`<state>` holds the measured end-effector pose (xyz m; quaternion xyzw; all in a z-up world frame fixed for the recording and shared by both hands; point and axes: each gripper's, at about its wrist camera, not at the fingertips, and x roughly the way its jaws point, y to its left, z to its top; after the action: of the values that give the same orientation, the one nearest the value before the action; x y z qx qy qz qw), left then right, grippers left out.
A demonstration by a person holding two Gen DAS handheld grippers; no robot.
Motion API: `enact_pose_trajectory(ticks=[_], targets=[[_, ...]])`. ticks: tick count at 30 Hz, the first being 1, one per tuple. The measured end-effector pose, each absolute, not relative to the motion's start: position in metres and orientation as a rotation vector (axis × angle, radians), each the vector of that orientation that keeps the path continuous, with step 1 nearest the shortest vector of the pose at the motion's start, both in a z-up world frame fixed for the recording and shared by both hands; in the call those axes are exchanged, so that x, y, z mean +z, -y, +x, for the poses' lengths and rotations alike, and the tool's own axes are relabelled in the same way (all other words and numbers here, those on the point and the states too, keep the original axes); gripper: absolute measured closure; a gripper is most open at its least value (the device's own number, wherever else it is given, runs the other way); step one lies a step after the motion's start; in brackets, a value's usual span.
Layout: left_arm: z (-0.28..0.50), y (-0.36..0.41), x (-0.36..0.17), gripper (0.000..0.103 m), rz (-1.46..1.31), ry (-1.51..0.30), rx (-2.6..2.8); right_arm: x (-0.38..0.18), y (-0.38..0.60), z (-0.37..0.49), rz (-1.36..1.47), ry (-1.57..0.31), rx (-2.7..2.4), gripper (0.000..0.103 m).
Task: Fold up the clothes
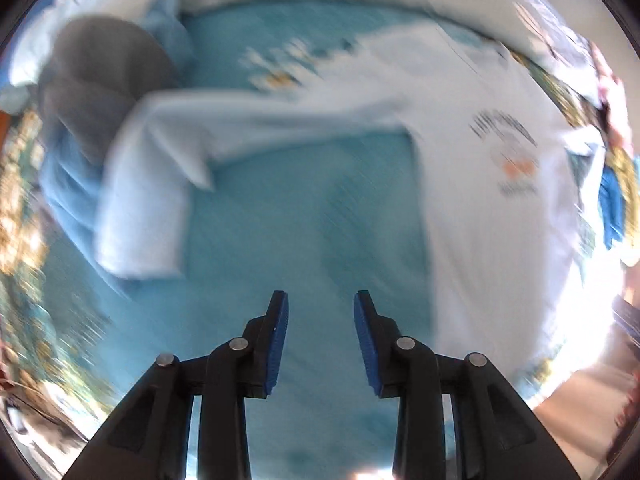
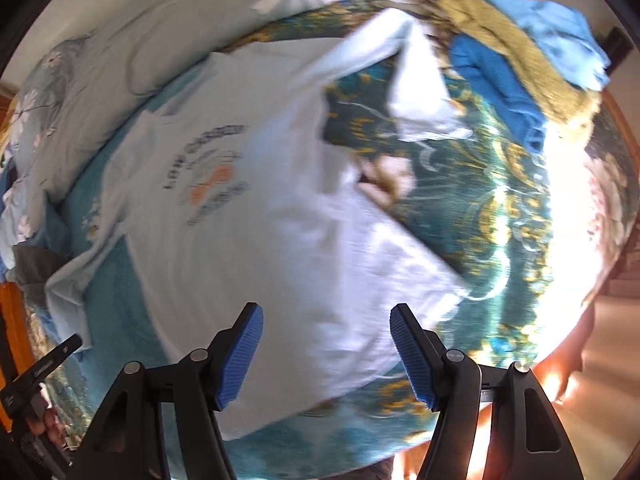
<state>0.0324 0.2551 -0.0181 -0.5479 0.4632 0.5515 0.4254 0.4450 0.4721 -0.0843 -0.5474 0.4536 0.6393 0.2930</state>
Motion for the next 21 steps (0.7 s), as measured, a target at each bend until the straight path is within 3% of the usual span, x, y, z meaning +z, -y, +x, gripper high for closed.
enact_pose_trajectory(ticks=[10, 21], targets=[[0.115, -0.200, -0.081, 0.066, -1.568, -1.083, 1.321, -0.155, -0.510, 0.502, -1.745, -1.145, 1.712, 0.034], [0.137, -0.171, -0.119, 0.065, -1.651, -1.009, 1.424, -0.203, -0.512, 0.478, -1.980, -0.997, 1.930, 0.060]])
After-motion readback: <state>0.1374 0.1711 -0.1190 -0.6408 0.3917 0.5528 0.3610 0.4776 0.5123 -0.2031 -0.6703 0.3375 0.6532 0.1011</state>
